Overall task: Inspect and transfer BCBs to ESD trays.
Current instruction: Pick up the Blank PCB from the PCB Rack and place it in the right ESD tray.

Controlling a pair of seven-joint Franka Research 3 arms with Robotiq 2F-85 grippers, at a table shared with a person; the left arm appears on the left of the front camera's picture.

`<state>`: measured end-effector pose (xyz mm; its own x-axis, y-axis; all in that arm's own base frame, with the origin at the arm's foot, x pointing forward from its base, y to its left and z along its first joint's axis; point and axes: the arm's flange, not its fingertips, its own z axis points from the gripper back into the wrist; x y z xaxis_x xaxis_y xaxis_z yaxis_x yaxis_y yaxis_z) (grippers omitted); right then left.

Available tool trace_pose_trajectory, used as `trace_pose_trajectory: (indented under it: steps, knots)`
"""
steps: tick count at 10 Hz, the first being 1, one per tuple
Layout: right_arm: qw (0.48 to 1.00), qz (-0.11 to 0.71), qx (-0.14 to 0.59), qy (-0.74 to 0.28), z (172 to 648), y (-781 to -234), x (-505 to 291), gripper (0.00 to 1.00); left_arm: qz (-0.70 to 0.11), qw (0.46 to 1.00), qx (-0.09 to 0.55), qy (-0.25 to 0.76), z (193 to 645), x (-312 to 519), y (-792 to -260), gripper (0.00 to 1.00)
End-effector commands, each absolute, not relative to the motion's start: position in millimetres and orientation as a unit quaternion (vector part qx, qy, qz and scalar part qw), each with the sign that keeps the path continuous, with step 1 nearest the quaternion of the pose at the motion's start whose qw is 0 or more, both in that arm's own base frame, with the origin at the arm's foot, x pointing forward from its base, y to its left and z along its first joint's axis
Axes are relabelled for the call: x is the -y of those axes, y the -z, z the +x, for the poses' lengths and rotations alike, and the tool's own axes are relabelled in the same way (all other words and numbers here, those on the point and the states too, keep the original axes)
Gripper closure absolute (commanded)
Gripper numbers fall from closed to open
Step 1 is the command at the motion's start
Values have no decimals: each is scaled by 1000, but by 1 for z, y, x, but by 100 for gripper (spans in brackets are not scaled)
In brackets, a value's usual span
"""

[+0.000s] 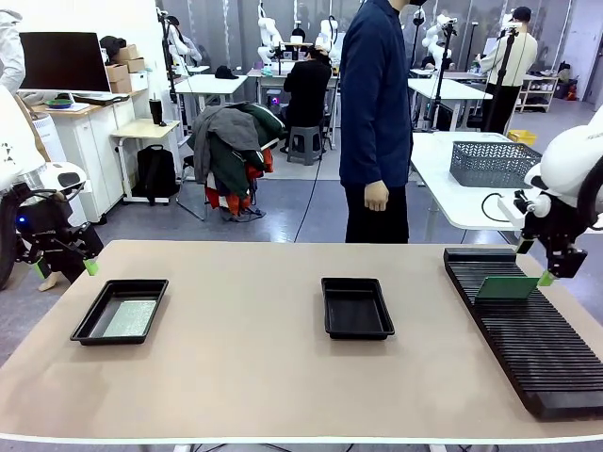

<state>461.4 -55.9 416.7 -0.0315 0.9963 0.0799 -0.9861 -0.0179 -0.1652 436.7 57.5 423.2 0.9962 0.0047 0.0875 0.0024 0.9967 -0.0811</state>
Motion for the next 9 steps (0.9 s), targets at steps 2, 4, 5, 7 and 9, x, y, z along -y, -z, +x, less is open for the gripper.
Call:
trace_pose_trajectory:
  steps: [2,4,5,7,9]
  knots:
    - [689,-27,97,-718,485,-394,61,0,-47,998,45,7,437,-59,-422,4]
    - [692,-23,97,-715,496,-380,64,0,-47,998,45,7,437,-59,-422,4]
    - [695,-20,95,-712,501,-374,65,0,-47,998,45,7,437,-59,-422,4]
    - [700,-15,95,-707,508,-366,69,0,-47,998,45,7,437,-59,-422,4]
    - [705,-14,91,-703,508,-364,72,0,-47,998,45,7,437,-59,-422,4]
